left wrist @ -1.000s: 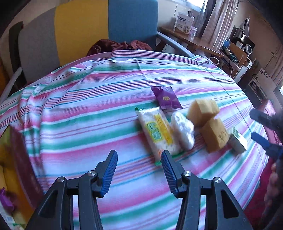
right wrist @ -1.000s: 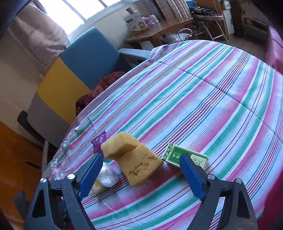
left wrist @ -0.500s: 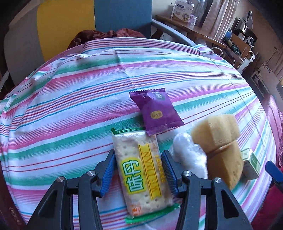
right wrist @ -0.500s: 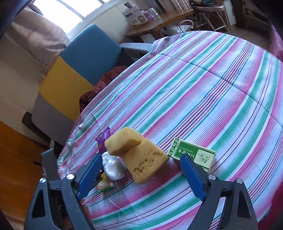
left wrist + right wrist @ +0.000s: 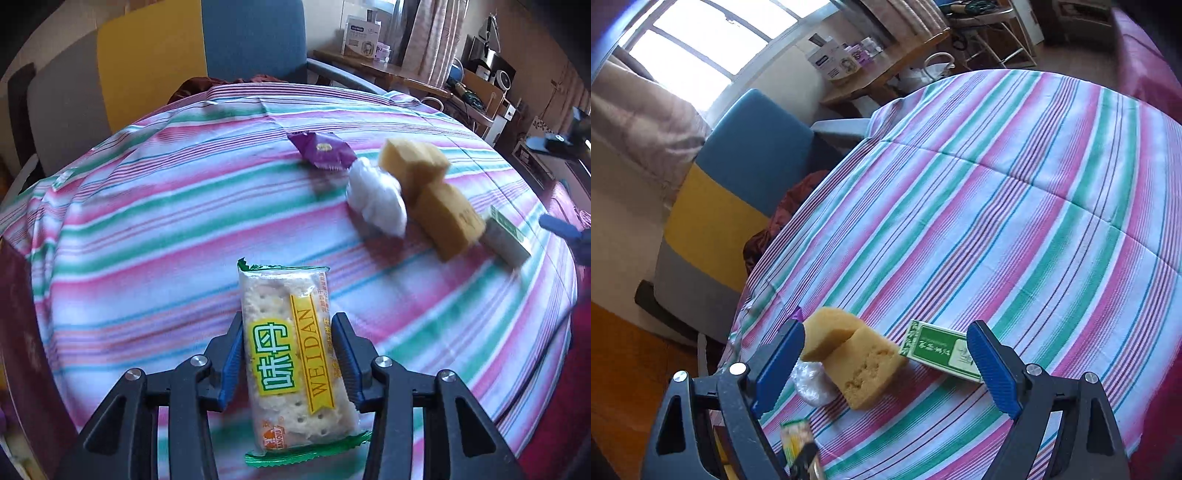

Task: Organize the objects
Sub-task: 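Grasp the lower yellow sponge with right tool while left tool holds the cracker pack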

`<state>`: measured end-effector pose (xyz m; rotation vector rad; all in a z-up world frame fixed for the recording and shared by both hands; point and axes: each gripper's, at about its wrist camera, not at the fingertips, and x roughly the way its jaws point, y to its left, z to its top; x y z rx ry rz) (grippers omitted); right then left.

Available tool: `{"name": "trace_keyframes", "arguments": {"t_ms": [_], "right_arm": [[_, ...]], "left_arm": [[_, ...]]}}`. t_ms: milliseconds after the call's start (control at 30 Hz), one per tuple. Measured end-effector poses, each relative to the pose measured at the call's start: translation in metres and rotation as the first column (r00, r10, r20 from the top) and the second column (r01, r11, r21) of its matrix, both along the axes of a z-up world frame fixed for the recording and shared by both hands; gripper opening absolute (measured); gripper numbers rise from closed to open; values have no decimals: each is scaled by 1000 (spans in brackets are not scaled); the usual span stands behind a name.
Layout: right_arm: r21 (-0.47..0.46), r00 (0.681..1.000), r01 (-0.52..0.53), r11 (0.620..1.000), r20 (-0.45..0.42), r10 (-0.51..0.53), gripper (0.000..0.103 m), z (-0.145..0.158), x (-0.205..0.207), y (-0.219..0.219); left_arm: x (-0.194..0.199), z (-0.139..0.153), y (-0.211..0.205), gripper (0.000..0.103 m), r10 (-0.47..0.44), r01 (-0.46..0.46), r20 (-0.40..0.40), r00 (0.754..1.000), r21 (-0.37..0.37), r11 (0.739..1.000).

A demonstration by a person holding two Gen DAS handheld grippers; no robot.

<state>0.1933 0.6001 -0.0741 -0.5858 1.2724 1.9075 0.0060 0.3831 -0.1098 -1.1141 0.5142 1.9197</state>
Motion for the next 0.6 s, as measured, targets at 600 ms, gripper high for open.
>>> {"name": "trace_keyframes", "arguments": {"t_ms": [600], "right_arm": [[45, 922, -319, 947, 244, 300, 91, -23, -85, -25]], "left_arm": [[27, -6, -24, 46, -58, 66, -103, 993, 70, 995]]}}
